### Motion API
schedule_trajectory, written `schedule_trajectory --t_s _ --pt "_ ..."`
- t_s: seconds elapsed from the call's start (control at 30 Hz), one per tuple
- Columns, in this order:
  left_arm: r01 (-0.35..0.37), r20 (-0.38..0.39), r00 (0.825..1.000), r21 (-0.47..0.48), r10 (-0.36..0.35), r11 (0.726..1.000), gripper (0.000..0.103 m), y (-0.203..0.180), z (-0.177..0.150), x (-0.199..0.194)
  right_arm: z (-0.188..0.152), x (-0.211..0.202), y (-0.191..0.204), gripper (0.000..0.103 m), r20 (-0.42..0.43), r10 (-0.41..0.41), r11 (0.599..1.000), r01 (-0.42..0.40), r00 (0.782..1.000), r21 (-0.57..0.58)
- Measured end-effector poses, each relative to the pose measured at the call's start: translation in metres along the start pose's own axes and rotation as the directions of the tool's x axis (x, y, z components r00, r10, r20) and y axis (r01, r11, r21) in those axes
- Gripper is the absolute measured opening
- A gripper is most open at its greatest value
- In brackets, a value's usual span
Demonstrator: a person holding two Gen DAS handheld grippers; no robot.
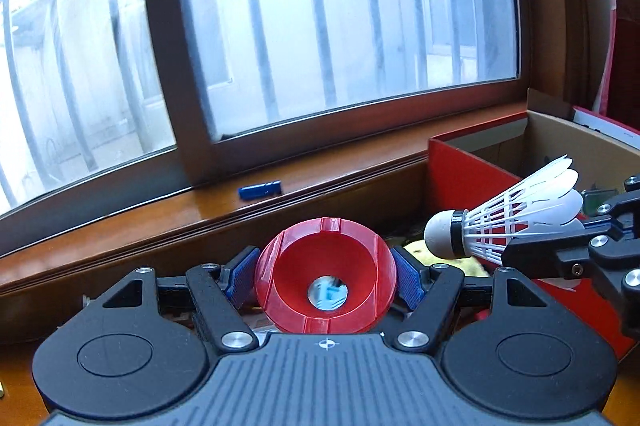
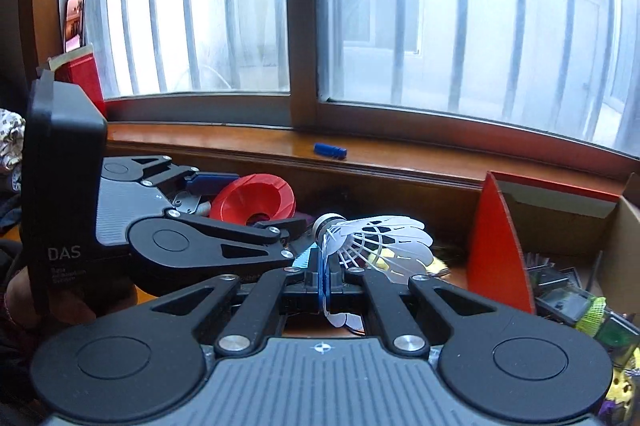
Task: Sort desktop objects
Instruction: 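Carry the red cup and the shuttlecock over the cardboard box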
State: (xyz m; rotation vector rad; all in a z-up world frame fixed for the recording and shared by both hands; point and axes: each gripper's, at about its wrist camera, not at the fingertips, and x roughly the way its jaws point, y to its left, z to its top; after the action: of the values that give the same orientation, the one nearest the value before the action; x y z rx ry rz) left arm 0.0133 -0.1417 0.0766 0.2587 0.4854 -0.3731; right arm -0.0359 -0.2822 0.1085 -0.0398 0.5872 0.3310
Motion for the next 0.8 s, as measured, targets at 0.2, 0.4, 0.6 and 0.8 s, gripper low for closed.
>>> schedule_trajectory --t_s 0.2,0.4,0.6,0.8 --pt "0.0 0.014 1.0 0.027 0.0 1.0 0.07 -0.039 0.017 0.0 -0.001 -0.028 -0.036 0.002 0.05 0.002 1.0 -0.003 0.999 0.023" --pt "0.011 0.023 1.0 0.05 -0.012 0.999 0.07 -0.077 0.032 0.008 -0.003 -0.042 -0.073 0.002 0.075 0.001 0.999 -0.003 0.997 0.034" --pt "0.024 0.041 0.999 0.069 -0.026 0.997 0.07 -0.113 0.047 0.018 -0.006 -0.054 -0.112 0.002 0.087 -0.014 0.999 0.011 0.996 0.043" --pt "0.04 0.05 0.998 0.077 -0.044 0.996 0.07 -0.145 0.057 0.03 -0.01 -0.06 -0.151 0.002 0.091 -0.043 0.998 0.038 0.995 0.05"
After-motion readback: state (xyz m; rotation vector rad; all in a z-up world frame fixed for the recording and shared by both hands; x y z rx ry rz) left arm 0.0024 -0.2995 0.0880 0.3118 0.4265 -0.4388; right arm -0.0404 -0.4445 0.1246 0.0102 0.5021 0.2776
